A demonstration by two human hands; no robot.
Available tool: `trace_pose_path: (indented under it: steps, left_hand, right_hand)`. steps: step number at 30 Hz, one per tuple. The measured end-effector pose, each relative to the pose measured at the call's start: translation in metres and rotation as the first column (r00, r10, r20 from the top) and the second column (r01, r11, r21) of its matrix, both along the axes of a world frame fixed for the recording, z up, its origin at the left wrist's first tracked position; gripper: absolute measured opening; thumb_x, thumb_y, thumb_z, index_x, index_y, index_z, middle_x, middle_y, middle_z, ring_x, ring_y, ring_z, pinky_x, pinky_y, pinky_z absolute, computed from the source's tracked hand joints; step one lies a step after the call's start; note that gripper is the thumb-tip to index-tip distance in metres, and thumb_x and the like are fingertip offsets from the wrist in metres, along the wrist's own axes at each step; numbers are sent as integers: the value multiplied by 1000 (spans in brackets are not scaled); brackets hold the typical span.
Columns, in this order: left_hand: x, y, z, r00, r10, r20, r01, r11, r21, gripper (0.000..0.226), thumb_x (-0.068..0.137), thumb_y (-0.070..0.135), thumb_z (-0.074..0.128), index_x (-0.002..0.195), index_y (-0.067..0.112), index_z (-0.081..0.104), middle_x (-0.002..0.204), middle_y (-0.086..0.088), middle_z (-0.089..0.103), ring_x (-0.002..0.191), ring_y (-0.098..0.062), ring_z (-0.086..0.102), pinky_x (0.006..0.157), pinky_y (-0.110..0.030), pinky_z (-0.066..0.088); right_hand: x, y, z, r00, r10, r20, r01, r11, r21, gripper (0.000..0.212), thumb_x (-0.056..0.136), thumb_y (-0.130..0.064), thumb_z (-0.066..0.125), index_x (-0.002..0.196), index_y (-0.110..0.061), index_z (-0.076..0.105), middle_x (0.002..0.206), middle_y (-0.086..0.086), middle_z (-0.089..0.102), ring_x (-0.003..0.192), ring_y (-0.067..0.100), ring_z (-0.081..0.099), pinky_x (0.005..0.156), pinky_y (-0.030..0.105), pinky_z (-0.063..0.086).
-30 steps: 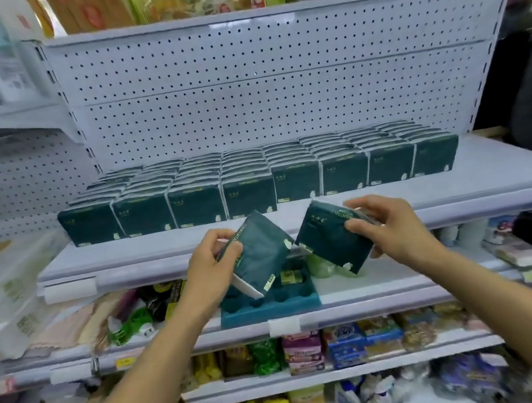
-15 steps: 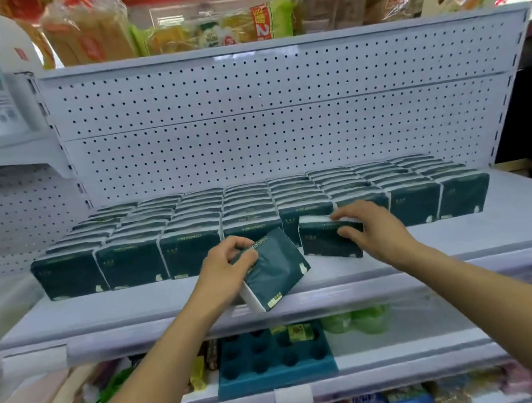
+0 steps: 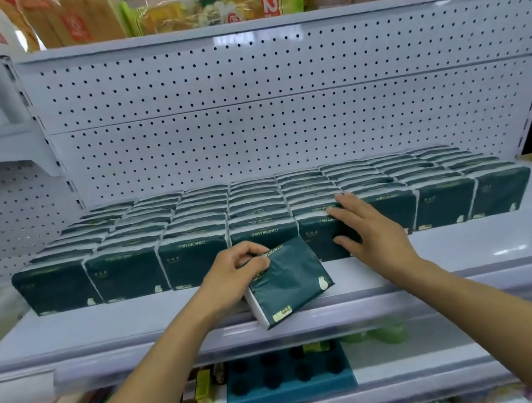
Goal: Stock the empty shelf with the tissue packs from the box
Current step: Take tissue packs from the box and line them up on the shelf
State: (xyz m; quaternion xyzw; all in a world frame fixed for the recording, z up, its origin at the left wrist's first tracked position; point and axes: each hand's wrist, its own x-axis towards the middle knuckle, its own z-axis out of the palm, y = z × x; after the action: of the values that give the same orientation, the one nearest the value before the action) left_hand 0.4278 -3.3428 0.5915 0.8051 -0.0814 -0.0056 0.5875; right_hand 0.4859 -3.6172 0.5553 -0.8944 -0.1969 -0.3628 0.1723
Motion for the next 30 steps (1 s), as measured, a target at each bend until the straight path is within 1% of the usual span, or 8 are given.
trace_pose_path:
  steps: [7, 10, 13, 15, 18, 22, 26, 30]
  left_hand:
    - [2, -3, 2, 999, -38, 19, 38, 999, 14, 10, 95, 21, 62, 97, 21, 71, 93, 2, 75, 94, -20, 69, 87, -34, 51]
    - [0, -15, 6, 996, -65, 65, 65, 998, 3, 8, 92, 18, 66, 97, 19, 72, 93, 4, 75, 90, -12, 69, 80, -25, 53]
    - [-6, -40, 12, 978, -130, 161, 126, 991, 38, 9, 89, 12, 70, 96, 17, 73, 92, 7, 75, 88, -5, 69, 72, -15, 52]
    - [-8, -61, 15, 962, -166, 218, 156, 986, 64, 9, 87, 11, 72, 94, 17, 71, 91, 6, 75, 87, -8, 70, 73, -20, 55]
    - [-5, -92, 18, 942, -171, 289, 129, 979, 159, 10, 86, 18, 73, 90, 25, 67, 92, 12, 73, 90, -7, 68, 76, -26, 57]
    - [7, -123, 13, 836, -101, 540, -77, 952, 297, 16, 91, 45, 60, 100, 32, 62, 98, 17, 65, 90, -6, 60, 80, -31, 52]
    - [30, -131, 0, 627, -118, 770, -465, 737, 491, 51, 90, 49, 58, 134, 25, 52, 141, 7, 51, 131, -13, 44, 115, -33, 24]
    - [50, -128, -22, 675, -265, 689, -584, 379, 718, 96, 72, 67, 69, 148, 17, 40, 155, -3, 38, 145, -23, 31, 118, -50, 11]
  right_hand:
    - [-1, -1, 6, 992, -2, 129, 15, 995, -97, 50, 92, -36, 60, 139, -21, 50, 152, 2, 39, 143, 22, 31, 115, 48, 29]
    - [-31, 5, 27, 978, 176, 112, -182, 982, 44, 58, 94, -46, 52, 146, -21, 39, 150, -3, 40, 138, 15, 37, 112, 37, 33]
    - [-60, 7, 42, 899, 413, -145, -399, 909, 117, 66, 86, -56, 61, 143, -35, 39, 145, -16, 41, 134, 2, 38, 110, 25, 34]
    - [-65, -2, 41, 809, 493, -319, -446, 870, 211, 66, 80, -51, 72, 138, -40, 44, 137, -21, 47, 129, 3, 44, 107, 27, 39]
    - [-60, -27, 42, 809, 470, -354, -390, 879, 276, 54, 74, -40, 82, 122, -41, 58, 117, -21, 59, 114, 0, 54, 99, 30, 46]
    - [-46, -73, 42, 905, 344, -249, -322, 938, 124, 43, 77, -38, 79, 117, -33, 63, 104, -14, 58, 102, 5, 52, 91, 31, 47]
    - [-33, -123, 24, 965, 214, -149, -210, 977, 44, 46, 79, -33, 78, 121, -28, 60, 108, -11, 54, 103, 7, 46, 87, 33, 49]
    - [-20, -143, 8, 984, 152, -92, -153, 988, -1, 57, 79, -30, 79, 131, -23, 56, 122, -6, 51, 112, 12, 46, 89, 35, 52]
